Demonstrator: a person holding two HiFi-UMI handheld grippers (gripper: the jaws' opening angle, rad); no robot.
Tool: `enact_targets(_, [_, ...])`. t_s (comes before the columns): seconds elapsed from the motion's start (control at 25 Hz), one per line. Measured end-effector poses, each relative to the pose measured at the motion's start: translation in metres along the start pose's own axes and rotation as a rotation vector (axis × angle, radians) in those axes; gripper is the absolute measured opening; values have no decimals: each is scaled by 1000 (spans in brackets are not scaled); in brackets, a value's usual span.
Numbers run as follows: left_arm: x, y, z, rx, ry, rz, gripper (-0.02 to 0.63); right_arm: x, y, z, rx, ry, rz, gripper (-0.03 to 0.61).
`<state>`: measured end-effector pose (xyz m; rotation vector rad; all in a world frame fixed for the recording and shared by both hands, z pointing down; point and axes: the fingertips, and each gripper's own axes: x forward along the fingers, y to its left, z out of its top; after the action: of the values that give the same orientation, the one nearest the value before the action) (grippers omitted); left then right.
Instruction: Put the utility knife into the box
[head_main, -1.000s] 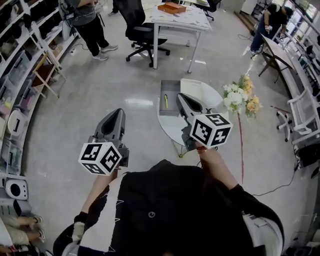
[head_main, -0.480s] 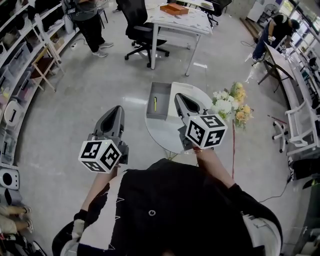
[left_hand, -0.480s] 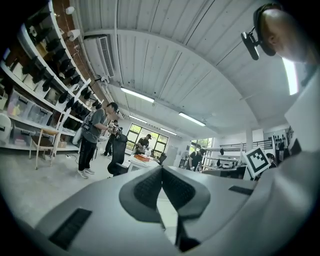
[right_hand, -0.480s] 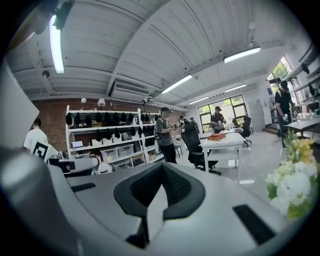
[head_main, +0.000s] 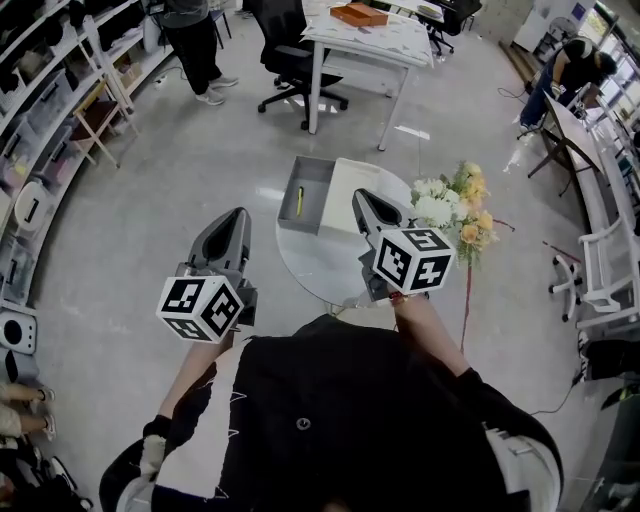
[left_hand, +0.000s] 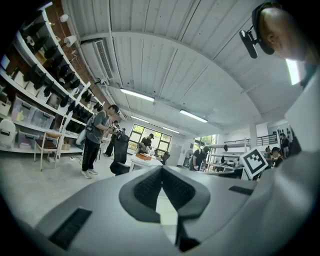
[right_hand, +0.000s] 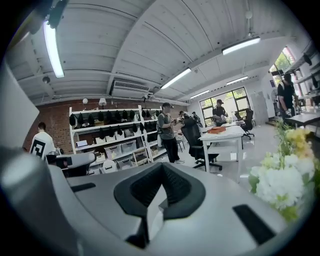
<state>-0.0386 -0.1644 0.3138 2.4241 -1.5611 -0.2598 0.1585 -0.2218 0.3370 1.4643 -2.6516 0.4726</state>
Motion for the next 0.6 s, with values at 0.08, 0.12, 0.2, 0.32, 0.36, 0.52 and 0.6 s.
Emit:
enact_targets(0.08, [-3,-3,-3,0,-1,18,11,-1,-5,-2,0,7,6,5])
enact_targets(0.12, [-5,-4,-5,-2,-1,26,11,-2,-7,-4,-1,11,9,5])
enact_targets(0.2, [-9,-5,-7,-7,-1,44,11,-2,-7,-7,-4,23,19,5])
enact_targets(0.32, [-14,-6,-10,-13,-2,67,11,-3,-6,-13,4,35,41,5])
enact_targets(0.36, [-16,-7,-12,-13,-1,72,11,-4,-5,-14,7,38,46,5])
enact_targets(0.52, [-23,-10,-17,-16,0,95,11,-8,-5,-22,10,54,61,5])
enact_targets(0.6, [-26,-12,-21,-19,3,103,11,-9,-5,-26,11,62,67,5])
